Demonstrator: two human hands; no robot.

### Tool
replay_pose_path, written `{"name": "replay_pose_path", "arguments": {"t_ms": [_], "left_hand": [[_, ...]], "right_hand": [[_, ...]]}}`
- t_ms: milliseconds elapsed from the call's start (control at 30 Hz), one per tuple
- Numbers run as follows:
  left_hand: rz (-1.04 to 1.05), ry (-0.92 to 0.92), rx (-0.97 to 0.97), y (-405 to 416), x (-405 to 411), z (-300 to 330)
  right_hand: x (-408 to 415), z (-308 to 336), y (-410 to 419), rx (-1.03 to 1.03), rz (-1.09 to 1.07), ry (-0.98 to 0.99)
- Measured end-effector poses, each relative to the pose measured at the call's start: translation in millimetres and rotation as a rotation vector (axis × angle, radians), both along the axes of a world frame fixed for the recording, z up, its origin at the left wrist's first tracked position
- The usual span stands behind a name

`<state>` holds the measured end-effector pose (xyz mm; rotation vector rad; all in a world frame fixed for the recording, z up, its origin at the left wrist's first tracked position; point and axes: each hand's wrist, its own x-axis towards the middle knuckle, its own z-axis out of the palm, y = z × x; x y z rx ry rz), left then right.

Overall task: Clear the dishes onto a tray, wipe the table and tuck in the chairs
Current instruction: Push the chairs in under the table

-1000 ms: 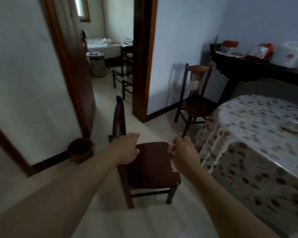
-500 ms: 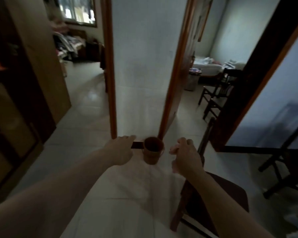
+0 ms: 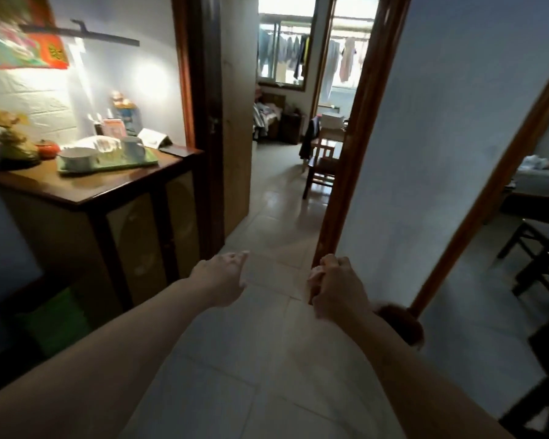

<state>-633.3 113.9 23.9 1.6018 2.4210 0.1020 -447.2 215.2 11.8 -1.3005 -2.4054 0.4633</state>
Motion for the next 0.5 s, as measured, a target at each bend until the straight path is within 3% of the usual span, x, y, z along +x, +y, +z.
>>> {"name": "replay_pose_path", "arguments": {"t_ms": [233, 500], "left_hand": [[0.156, 0.008, 0.044, -62, -152, 22], [0.285, -0.027, 0.055, -76, -281, 12]], "right_hand": [[-169, 1, -29, 0.058, 0.154, 0.040], [-319, 1, -27, 0.086, 0.335, 0.087]]}}
